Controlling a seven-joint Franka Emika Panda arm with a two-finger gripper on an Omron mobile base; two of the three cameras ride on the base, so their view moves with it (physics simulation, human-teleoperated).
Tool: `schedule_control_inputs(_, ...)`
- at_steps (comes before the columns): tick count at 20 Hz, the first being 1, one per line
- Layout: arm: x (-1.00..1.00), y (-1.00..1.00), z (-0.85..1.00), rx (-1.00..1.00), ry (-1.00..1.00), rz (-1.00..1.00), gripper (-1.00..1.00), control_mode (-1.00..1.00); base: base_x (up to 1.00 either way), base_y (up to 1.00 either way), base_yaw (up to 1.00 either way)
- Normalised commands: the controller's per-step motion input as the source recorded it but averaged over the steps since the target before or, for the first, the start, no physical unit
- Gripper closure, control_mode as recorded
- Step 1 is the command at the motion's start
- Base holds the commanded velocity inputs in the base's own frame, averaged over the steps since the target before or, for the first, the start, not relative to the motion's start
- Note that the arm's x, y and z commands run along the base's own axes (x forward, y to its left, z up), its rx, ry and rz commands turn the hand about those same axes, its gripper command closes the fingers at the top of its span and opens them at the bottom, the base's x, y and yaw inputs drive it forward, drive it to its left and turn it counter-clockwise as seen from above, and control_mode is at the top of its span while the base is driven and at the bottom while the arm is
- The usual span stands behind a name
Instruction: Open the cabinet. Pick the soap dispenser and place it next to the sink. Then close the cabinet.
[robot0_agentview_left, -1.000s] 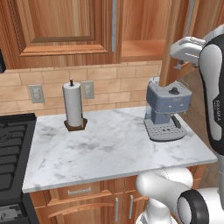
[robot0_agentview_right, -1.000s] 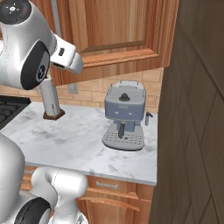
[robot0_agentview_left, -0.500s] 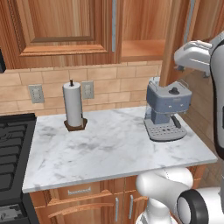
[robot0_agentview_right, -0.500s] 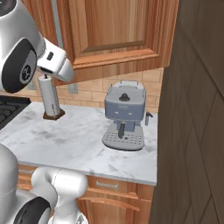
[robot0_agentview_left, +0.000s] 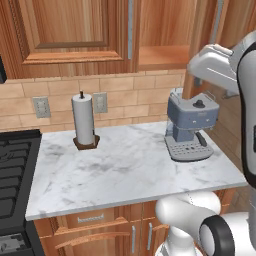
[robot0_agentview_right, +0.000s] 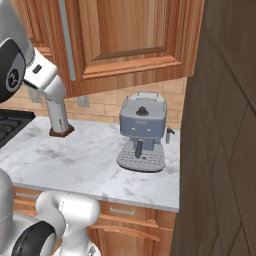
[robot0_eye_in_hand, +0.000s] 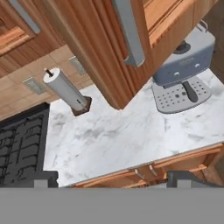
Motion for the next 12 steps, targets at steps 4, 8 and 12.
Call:
schedule_control_inputs(4,-0.01,0.37,-0.11,0.2,0.11,-0.11,-1.0,-1.0,0.0,0.0,0.0)
schedule_control_inputs(8,0.0,0.38,-0.12,0.2,0.1,-0.11,-1.0,-1.0,0.0,0.0,0.0)
schedule_control_inputs(12,0.05,0.36,-0.15,0.17,0.13,-0.15,-1.0,-1.0,0.0,0.0,0.0)
